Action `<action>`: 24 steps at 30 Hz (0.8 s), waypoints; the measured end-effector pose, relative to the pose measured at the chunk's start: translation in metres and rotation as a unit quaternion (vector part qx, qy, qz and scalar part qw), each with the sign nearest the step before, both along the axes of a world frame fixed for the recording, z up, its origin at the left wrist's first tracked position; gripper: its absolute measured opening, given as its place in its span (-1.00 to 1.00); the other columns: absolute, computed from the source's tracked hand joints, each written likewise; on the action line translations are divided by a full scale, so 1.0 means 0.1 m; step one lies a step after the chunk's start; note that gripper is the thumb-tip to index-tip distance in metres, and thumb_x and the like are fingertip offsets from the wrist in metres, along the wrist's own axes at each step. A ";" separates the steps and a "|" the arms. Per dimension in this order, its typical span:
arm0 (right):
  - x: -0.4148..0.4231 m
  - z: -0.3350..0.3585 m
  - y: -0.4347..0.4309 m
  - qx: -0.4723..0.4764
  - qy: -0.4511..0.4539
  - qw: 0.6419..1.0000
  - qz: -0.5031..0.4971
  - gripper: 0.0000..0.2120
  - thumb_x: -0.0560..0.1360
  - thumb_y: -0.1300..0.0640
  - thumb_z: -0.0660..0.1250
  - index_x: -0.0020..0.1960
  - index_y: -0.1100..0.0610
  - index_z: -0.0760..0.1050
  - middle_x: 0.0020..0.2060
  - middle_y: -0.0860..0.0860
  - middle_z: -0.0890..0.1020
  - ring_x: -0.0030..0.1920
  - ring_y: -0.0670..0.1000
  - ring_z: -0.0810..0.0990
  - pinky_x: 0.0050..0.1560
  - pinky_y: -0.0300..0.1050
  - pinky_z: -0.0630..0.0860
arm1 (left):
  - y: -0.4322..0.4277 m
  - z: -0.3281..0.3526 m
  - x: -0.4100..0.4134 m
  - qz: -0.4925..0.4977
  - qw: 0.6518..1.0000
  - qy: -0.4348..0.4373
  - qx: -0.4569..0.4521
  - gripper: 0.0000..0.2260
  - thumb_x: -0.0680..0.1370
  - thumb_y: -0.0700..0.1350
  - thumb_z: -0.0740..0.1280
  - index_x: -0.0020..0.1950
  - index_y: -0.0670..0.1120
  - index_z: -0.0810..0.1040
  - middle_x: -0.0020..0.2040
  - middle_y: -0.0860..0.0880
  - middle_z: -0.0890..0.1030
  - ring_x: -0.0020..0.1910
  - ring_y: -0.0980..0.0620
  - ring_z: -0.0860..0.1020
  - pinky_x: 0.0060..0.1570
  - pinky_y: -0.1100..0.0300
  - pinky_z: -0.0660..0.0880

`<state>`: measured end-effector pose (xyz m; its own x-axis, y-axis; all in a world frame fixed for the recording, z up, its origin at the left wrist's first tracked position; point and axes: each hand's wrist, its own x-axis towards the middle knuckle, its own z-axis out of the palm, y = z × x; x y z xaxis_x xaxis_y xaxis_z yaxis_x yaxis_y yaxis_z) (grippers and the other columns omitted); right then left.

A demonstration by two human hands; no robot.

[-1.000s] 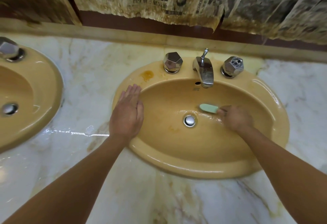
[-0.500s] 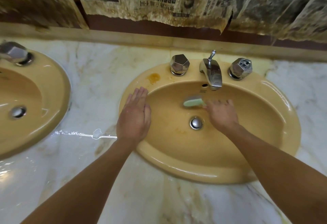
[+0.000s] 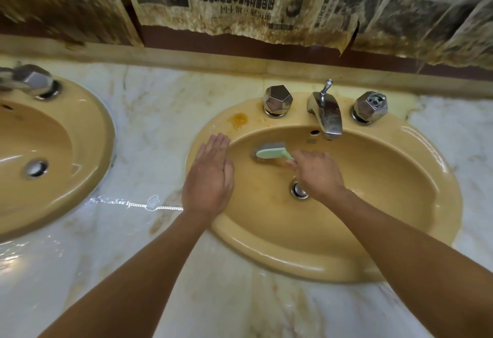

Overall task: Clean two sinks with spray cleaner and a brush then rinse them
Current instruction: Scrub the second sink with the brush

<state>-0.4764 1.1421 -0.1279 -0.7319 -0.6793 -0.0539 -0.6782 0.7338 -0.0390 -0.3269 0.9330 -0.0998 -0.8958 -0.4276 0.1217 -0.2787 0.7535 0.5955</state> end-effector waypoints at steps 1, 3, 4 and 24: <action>0.04 0.03 -0.01 -0.039 0.005 0.999 0.011 -0.76 0.67 -0.07 0.14 0.05 0.05 0.49 -0.18 -0.02 0.63 -0.23 0.10 0.55 -0.26 -0.03 0.36 | 0.00 0.00 0.00 0.001 1.000 0.002 0.000 -0.52 0.64 -0.11 0.06 0.55 -0.16 0.36 0.57 -0.08 0.34 0.59 0.03 0.21 0.56 0.29 -0.08; 0.18 0.13 -0.03 -0.111 0.008 0.993 0.036 -0.76 0.65 -0.07 0.20 -0.01 0.05 0.52 -0.29 -0.05 0.60 -0.35 0.06 0.52 -0.38 -0.10 0.28 | 0.00 0.00 0.00 0.004 1.000 0.006 -0.002 -0.51 0.64 -0.10 0.06 0.56 -0.18 0.35 0.57 -0.10 0.33 0.60 0.00 0.19 0.59 0.20 -0.08; 0.26 0.20 -0.04 -0.135 0.012 0.990 0.044 -0.77 0.65 -0.08 0.21 0.02 0.03 0.55 -0.30 -0.07 0.59 -0.36 0.05 0.53 -0.40 -0.12 0.29 | 0.00 0.00 0.01 0.010 1.000 0.008 0.000 -0.50 0.64 -0.07 0.05 0.56 -0.19 0.33 0.57 -0.11 0.32 0.61 -0.01 0.17 0.60 0.14 -0.07; 0.09 1.30 -1.08 -0.050 -0.147 0.983 -0.101 -0.72 0.62 0.15 0.13 -0.01 0.15 0.62 -0.22 0.15 0.58 -0.18 0.16 0.55 -0.28 -0.10 0.42 | -0.80 -0.19 0.48 -0.005 0.998 -0.045 -0.040 -0.51 0.71 -0.01 -0.08 0.59 -0.12 0.31 0.60 -0.05 0.27 0.62 0.02 0.10 0.60 0.12 -0.08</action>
